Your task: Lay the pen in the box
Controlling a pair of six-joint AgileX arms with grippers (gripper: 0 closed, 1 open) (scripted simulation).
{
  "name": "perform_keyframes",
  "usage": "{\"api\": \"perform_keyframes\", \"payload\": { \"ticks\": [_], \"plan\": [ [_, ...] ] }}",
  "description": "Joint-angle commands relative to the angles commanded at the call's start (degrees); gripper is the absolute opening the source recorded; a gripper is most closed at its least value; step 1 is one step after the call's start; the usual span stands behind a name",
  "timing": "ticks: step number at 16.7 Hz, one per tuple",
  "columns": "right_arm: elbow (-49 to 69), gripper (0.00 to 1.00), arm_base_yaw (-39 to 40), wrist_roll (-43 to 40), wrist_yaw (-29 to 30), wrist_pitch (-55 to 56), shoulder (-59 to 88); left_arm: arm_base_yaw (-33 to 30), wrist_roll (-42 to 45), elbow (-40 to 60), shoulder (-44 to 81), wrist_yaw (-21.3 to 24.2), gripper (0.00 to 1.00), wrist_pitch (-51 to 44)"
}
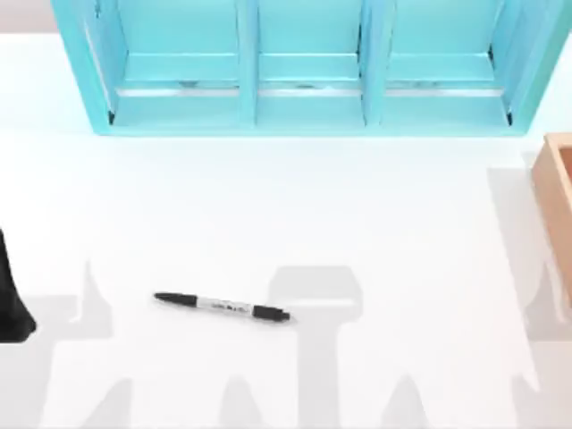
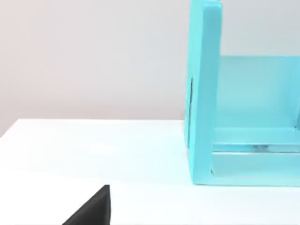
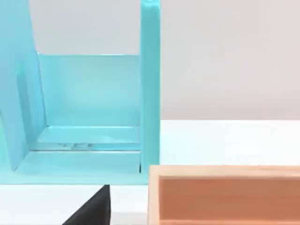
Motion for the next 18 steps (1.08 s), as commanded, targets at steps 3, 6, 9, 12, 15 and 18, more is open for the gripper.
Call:
{"api": "perform_keyframes", "payload": {
  "ticks": [3, 6, 9, 12, 15, 18],
  "plan": [
    [0.3, 1.0, 0.2, -0.2, -0.1, -0.2, 0.5, 0.0, 0.0, 0.0, 0.0, 0.0, 1.0, 0.0],
    [3.8, 1.0, 2.7, -1.7, -0.5, -2.8, 5.4, 0.0, 0.0, 0.0, 0.0, 0.0, 1.0, 0.0],
    [10.9, 1.0, 7.2, -4.4, -1.0, -7.6, 15.3, 0.0, 0.0, 0.0, 0.0, 0.0, 1.0, 0.0],
    [20.7, 1.0, 13.1, -8.0, -1.5, -14.2, 28.7, 0.0, 0.0, 0.0, 0.0, 0.0, 1.0, 0.0],
    [32.6, 1.0, 19.9, -11.9, -1.7, -21.8, 44.0, 0.0, 0.0, 0.0, 0.0, 0.0, 1.0, 0.0],
    [45.8, 1.0, 27.1, -15.7, -1.5, -30.2, 60.3, 0.0, 0.0, 0.0, 0.0, 0.0, 1.0, 0.0]
  ]
}}
